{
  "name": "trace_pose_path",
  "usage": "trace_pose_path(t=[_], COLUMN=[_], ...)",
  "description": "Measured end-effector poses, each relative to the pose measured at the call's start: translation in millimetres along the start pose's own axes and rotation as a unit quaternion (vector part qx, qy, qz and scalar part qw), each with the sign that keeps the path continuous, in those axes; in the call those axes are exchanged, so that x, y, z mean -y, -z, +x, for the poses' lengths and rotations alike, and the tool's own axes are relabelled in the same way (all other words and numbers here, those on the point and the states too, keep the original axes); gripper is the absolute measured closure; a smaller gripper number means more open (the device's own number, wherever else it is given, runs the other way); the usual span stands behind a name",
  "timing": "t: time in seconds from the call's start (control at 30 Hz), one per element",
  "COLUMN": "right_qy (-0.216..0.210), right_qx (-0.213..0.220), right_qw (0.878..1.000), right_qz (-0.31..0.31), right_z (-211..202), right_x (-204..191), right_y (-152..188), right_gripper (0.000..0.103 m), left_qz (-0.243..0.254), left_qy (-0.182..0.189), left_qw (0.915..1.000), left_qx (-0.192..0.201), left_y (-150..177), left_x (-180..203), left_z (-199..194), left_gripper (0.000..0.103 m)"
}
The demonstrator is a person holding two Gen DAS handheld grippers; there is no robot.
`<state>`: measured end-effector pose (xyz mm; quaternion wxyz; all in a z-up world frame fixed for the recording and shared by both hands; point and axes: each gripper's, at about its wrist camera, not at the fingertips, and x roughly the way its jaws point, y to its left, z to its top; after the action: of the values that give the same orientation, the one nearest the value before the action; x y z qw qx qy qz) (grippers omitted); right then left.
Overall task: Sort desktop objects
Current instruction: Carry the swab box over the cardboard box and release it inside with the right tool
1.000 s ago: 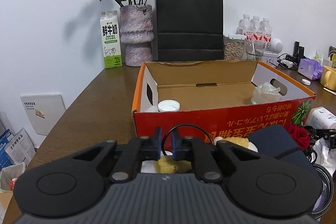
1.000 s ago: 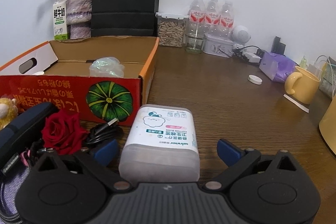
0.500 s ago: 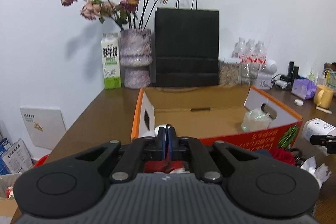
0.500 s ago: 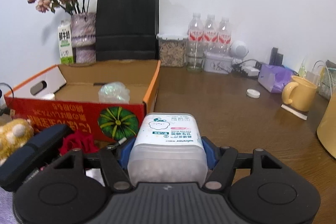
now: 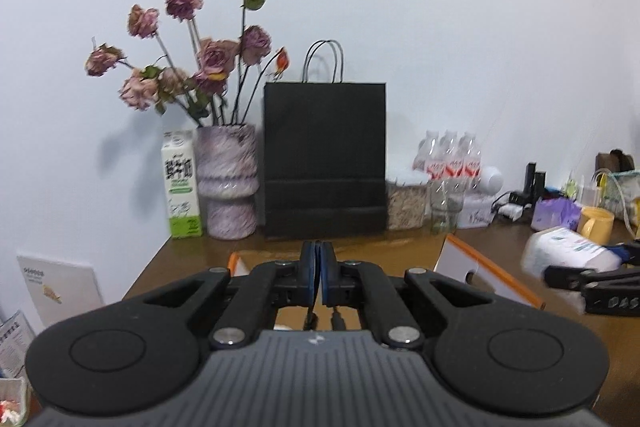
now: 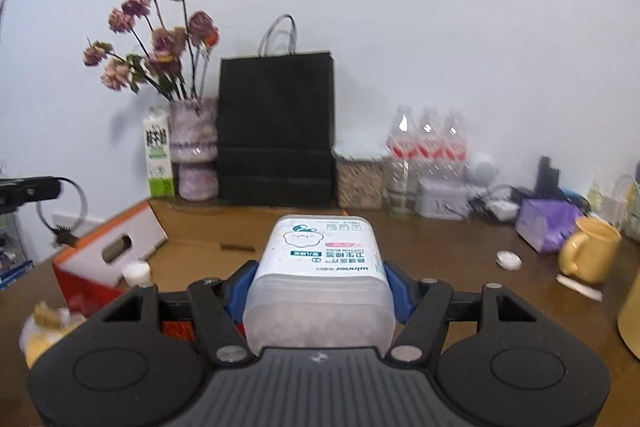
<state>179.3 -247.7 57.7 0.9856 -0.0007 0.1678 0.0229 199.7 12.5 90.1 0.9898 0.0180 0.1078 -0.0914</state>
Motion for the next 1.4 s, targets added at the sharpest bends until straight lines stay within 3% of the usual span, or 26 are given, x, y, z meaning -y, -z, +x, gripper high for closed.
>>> trace_pose_path(t=[0.27, 0.47, 0.6, 0.77, 1.0, 1.03, 1.07, 1.1, 1.13, 1.23, 1.4], right_qy=[-0.018, -0.023, -0.023, -0.026, -0.019, -0.016, -0.012, -0.004, 0.003, 0.015, 0.008], right_qx=[0.014, -0.015, -0.053, -0.087, -0.092, -0.093, -0.091, -0.090, -0.087, -0.072, -0.075], right_qw=[1.000, 1.000, 0.998, 0.996, 0.995, 0.995, 0.996, 0.996, 0.996, 0.997, 0.997], right_qz=[0.000, 0.013, 0.009, -0.013, -0.013, -0.012, -0.012, -0.015, -0.019, -0.026, -0.012], right_z=[49, 117, 159, 182, 181, 181, 180, 179, 178, 173, 171], right_x=[-31, -45, -52, -59, -59, -58, -58, -57, -58, -57, -48], right_y=[-40, -57, -53, -37, -31, -31, -31, -31, -31, -32, -36], right_gripper=[0.038, 0.038, 0.038, 0.038, 0.038, 0.037, 0.027, 0.009, 0.003, 0.000, 0.000], left_qz=[-0.022, -0.027, -0.041, -0.040, -0.027, -0.022, -0.017, -0.016, -0.012, 0.001, 0.003], left_qy=[0.002, -0.019, -0.023, -0.034, -0.046, -0.053, -0.060, -0.063, -0.077, -0.108, -0.104], left_qw=[0.9997, 0.9982, 0.9940, 0.9877, 0.9870, 0.9865, 0.9863, 0.9867, 0.9869, 0.9856, 0.9874], left_qx=[-0.006, -0.050, -0.098, -0.147, -0.152, -0.153, -0.153, -0.149, -0.141, -0.130, -0.119], left_y=[-16, -14, -1, 12, 16, 15, 15, 14, 13, 9, 5], left_x=[7, -3, -11, -14, -9, -8, -7, -6, -5, -4, -3], left_z=[52, 111, 142, 164, 162, 162, 161, 159, 157, 154, 148], left_gripper=[0.099, 0.099, 0.099, 0.099, 0.095, 0.080, 0.047, 0.030, 0.017, 0.000, 0.000])
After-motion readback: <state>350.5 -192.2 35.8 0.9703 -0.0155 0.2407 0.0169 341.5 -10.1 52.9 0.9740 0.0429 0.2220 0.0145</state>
